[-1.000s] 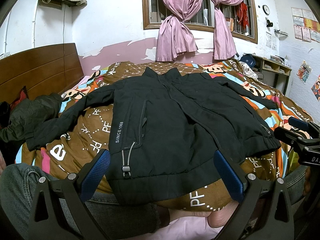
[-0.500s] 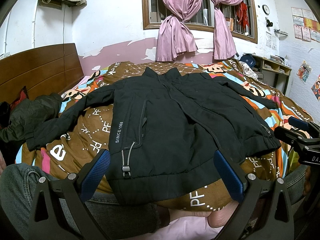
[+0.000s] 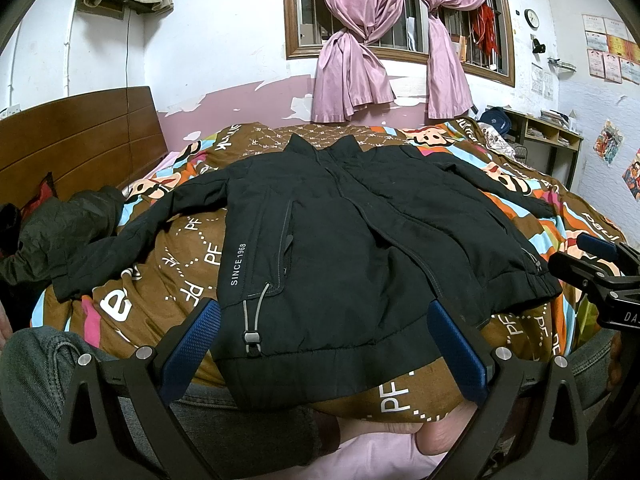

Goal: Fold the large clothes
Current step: 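Grasp the jacket hem with both grippers and lift it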

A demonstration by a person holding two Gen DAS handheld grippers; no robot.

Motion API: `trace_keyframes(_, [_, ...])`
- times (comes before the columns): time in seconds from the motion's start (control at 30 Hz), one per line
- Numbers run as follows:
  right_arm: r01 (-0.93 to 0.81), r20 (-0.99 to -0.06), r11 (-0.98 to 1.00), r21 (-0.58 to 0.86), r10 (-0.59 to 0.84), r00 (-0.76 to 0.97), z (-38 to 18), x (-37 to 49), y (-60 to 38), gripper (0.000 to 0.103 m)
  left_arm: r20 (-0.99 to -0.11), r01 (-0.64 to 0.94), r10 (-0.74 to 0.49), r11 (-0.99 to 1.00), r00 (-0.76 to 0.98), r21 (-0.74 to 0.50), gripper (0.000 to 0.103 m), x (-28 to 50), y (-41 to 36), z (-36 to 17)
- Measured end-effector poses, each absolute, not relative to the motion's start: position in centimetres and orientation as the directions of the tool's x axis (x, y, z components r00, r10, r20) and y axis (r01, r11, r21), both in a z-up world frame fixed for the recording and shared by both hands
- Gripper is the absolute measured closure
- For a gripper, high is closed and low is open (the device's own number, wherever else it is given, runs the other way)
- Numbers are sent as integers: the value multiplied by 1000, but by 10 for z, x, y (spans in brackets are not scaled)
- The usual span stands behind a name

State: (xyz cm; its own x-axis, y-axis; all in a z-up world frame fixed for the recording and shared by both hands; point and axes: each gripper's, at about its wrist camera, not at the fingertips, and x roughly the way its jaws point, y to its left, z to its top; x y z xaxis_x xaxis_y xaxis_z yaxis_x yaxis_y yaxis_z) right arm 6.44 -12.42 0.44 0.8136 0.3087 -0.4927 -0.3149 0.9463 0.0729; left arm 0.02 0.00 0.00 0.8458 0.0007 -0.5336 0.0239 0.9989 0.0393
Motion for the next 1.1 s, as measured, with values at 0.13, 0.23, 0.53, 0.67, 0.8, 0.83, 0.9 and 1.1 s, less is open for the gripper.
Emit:
trace_keyframes(0.13, [-315, -493, 946, 73, 309, 813, 4, 65, -124, 0, -534, 23, 1, 999, 846, 38, 2, 0, 0, 0])
trace_keyframes(0.23, [-315, -494, 946, 73, 309, 813, 4, 65, -124, 0, -534, 23, 1, 999, 845, 39, 2, 0, 0, 0])
trace_keyframes(0.53, [-282, -533, 957, 61, 270, 802, 6, 73, -122, 0, -565, 3, 22, 999, 825, 43, 2, 8, 0, -4])
trace_keyframes(0.67, [-245, -561, 969, 40, 224, 797, 9, 82, -119, 0, -596, -25, 28, 1000, 803, 13, 2, 19, 9, -6])
trace_keyframes(0.8, [-212, -574, 976, 48, 201, 794, 12, 95, -121, 0, -603, -52, 55, 998, 796, 22, 2, 33, 13, -2])
trace_keyframes(0.83, [-208, -574, 977, 48, 197, 795, 13, 99, -121, 0, -601, -55, 59, 998, 797, 26, 2, 36, 13, 0])
trace_keyframes(0.9, [-202, -574, 978, 43, 190, 797, 16, 106, -121, 0, -592, -60, 71, 997, 803, 37, 2, 44, 15, 6])
trace_keyframes(1.1, [-204, -568, 978, 28, 184, 802, 33, 129, -122, 0, -563, -79, 101, 995, 821, 64, 2, 68, 23, 26])
